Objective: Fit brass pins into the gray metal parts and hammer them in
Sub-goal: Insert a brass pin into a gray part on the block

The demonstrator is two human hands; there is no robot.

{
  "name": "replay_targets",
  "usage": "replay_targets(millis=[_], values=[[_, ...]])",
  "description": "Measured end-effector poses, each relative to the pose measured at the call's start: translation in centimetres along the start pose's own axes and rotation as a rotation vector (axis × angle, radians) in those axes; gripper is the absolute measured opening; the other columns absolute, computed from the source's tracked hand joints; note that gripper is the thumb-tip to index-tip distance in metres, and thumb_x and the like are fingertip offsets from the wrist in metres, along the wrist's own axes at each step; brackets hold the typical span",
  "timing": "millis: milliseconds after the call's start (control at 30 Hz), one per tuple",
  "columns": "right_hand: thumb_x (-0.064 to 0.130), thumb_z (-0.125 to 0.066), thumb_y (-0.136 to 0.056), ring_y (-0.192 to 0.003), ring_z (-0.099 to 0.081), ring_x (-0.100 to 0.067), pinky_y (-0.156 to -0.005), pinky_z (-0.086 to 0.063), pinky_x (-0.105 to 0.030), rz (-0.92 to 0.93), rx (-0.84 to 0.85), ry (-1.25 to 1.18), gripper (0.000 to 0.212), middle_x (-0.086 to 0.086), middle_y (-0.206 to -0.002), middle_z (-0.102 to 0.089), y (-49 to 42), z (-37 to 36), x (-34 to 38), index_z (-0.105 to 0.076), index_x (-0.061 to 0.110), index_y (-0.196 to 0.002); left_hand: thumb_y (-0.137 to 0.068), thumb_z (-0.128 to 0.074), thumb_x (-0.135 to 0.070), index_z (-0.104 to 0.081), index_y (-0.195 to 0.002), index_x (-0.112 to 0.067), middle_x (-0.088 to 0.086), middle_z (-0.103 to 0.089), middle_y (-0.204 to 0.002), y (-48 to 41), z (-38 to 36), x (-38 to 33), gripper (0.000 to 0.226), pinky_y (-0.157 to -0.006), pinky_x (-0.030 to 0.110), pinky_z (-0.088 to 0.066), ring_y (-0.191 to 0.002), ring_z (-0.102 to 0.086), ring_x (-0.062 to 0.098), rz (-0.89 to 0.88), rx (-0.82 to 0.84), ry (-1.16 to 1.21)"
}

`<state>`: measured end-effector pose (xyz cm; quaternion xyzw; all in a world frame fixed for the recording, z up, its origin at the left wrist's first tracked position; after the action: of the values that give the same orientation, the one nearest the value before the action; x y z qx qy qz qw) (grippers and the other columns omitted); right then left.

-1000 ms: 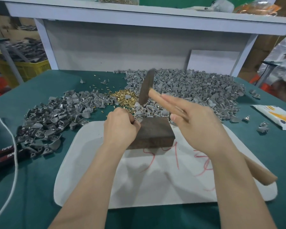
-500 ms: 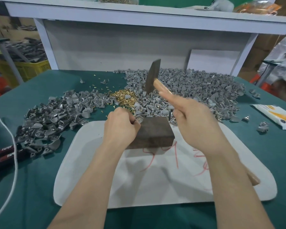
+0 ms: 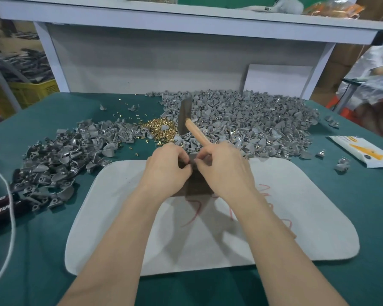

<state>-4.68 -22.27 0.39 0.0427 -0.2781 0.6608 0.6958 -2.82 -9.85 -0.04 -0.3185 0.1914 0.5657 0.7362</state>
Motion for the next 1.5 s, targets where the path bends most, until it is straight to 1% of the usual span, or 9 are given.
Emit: replay_targets(millis=[133, 233, 467, 667, 800, 1000, 1300, 1367, 1500], values=[[0.035, -0.054, -0.088, -0.091, -0.061, -0.027, -0.068, -0.038, -0.028, 0.001, -0.011, 0.049, 0.015, -0.002, -0.099, -0.062, 0.1, -0.2, 0.5, -0.066, 0.029, -0.095, -0.081, -0.066, -0.016, -0.058, -0.072, -0.02, -0.003, -0.057, -0.083, 0.0, 0.0, -0.1, 0.013, -0.087, 0.041, -0.047, -0.094, -0.058, 0.026, -0.004, 0.009, -0.015], [0.031, -0.05, -0.09, -0.092, -0.06, -0.03, -0.071, -0.042, -0.032, 0.008, -0.035, 0.072, 0.017, -0.004, -0.1, -0.058, 0.2, -0.4, 0.8, -0.064, 0.025, -0.097, -0.081, -0.066, -0.018, -0.06, -0.073, -0.019, -0.011, -0.05, -0.073, 0.0, -0.1, -0.3, 0.01, -0.086, 0.04, -0.047, -0.093, -0.057, 0.027, -0.003, 0.021, -0.024], [0.029, -0.049, -0.092, -0.093, -0.059, -0.03, -0.069, -0.038, -0.031, -0.013, -0.042, 0.046, 0.017, -0.004, -0.102, -0.057, 0.3, -0.4, 0.7, -0.063, 0.024, -0.1, -0.081, -0.066, -0.02, -0.057, -0.073, -0.019, -0.004, -0.055, -0.082, -0.1, -0.4, -0.3, 0.012, -0.087, 0.043, -0.046, -0.092, -0.056, 0.028, -0.013, 0.012, -0.019], [0.028, -0.049, -0.092, -0.093, -0.059, -0.031, -0.071, -0.041, -0.032, -0.028, -0.036, 0.044, 0.017, -0.007, -0.102, -0.061, 0.2, -0.3, 0.7, -0.063, 0.023, -0.1, -0.082, -0.064, -0.02, -0.058, -0.074, -0.016, 0.0, -0.06, -0.088, -0.2, -0.7, -0.4, 0.01, -0.087, 0.044, -0.046, -0.093, -0.056, 0.028, -0.028, 0.007, -0.029], [0.027, -0.05, -0.092, -0.093, -0.06, -0.031, -0.069, -0.039, -0.032, -0.041, -0.032, 0.034, 0.016, -0.007, -0.1, -0.063, 0.1, -0.3, 0.6, -0.064, 0.023, -0.097, -0.081, -0.064, -0.021, -0.057, -0.074, -0.017, -0.001, -0.06, -0.087, 0.0, -0.8, -0.4, 0.011, -0.085, 0.043, -0.045, -0.092, -0.055, 0.029, -0.022, -0.022, -0.051], [0.028, -0.055, -0.09, -0.091, -0.059, -0.028, -0.07, -0.04, -0.029, -0.039, -0.001, -0.013, 0.009, -0.004, -0.097, -0.064, -0.1, -0.2, 0.3, -0.064, 0.026, -0.092, -0.08, -0.066, -0.023, -0.048, -0.065, -0.025, -0.006, -0.053, -0.08, 0.1, -0.7, -0.4, 0.023, -0.085, 0.041, -0.046, -0.092, -0.056, 0.027, 0.011, -0.026, -0.044], [0.027, -0.057, -0.089, -0.092, -0.059, -0.026, -0.07, -0.039, -0.028, -0.021, 0.045, -0.016, 0.005, -0.002, -0.096, -0.065, -0.6, -0.4, 0.0, -0.063, 0.026, -0.088, -0.08, -0.066, -0.022, -0.051, -0.068, -0.024, -0.005, -0.055, -0.081, 0.1, -0.6, -0.4, 0.02, -0.086, 0.042, -0.045, -0.094, -0.055, 0.027, 0.0, -0.016, -0.032], [0.026, -0.057, -0.09, -0.093, -0.059, -0.026, -0.072, -0.042, -0.028, -0.017, 0.055, -0.044, 0.007, -0.002, -0.096, -0.065, -0.6, -0.5, -0.2, -0.065, 0.026, -0.089, -0.08, -0.067, -0.022, -0.052, -0.068, -0.024, -0.006, -0.055, -0.081, 0.2, -0.6, -0.4, 0.019, -0.086, 0.041, -0.045, -0.095, -0.055, 0.027, 0.0, -0.01, -0.033], [0.017, -0.053, -0.093, -0.099, -0.062, -0.023, -0.087, -0.047, -0.032, -0.044, 0.047, -0.263, 0.02, -0.004, -0.104, -0.07, -0.9, 0.0, -1.0, -0.072, 0.022, -0.098, -0.08, -0.066, -0.018, -0.05, -0.062, -0.027, -0.004, -0.059, -0.083, 0.2, -0.5, -0.4, 0.025, -0.087, 0.041, -0.046, -0.095, -0.058, 0.026, 0.004, -0.011, -0.019]])
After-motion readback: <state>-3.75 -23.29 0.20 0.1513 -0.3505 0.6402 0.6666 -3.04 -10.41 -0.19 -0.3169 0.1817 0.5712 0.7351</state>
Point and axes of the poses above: each hand's wrist, its own y-axis away from the middle knuckle, its own z-axis out of the back of the hand, x = y × z, the point moved 4 cm from there along -y, towards the middle knuckle
